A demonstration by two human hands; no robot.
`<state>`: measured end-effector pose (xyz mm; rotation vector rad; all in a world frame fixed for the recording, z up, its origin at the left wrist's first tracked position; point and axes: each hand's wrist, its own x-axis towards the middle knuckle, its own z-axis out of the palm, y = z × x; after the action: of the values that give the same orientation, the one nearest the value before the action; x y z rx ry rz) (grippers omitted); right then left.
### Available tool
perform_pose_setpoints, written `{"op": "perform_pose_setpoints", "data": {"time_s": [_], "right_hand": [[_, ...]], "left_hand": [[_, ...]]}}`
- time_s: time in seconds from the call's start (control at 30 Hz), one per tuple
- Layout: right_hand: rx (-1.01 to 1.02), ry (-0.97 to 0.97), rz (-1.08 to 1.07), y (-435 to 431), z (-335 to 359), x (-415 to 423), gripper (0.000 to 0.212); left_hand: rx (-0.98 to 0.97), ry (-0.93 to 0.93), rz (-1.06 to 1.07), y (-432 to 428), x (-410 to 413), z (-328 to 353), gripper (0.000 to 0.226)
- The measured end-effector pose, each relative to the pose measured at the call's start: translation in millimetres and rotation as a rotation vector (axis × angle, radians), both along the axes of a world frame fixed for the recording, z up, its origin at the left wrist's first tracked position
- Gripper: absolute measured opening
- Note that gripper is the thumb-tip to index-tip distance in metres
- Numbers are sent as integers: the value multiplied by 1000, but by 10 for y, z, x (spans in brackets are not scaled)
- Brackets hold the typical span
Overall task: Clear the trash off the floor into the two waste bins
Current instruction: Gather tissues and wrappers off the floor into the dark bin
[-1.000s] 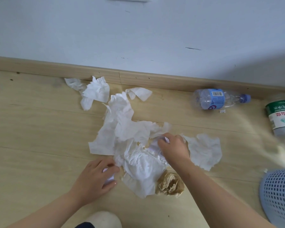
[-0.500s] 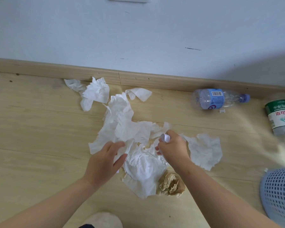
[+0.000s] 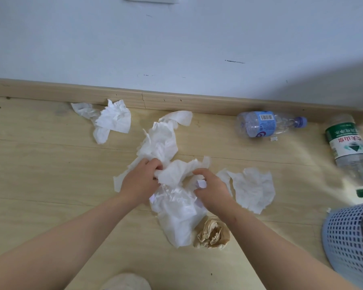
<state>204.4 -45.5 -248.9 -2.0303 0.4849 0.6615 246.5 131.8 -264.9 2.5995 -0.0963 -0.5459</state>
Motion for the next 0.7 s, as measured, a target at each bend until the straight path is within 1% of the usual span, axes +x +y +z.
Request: {"op": "perform_pose_setpoints", "data": {"time_s": [0.07,0.13,0.2,0.33,0.47,0.6,0.7], "right_hand": [[-8,-17,-59,-88,64,50,43],[-3,-62,-113,-196,157,118,35],[2,-102,-157,-338,273,183,32],[-18,-159,-243,-648,497,211,34],[-34,-236,-328,-896,694,141,33],[-33,-302,-405,-1120,940,23,27],[37,-340,-479,-1281,1166,-89,23]], "left_hand": [[-88,-31,33,-101,67,102,24],[-168,-70,51,-210,164,239,31],[-233,-101,42,-347,261,405,34],[-265,-130,-56,-670,375,732,18],[-261,-135,-136,-1007,429,1027,16],[-343,-151,-168,-1440,445,1331,13],[-376,-155,-175,-1772,395,1604,17]]}}
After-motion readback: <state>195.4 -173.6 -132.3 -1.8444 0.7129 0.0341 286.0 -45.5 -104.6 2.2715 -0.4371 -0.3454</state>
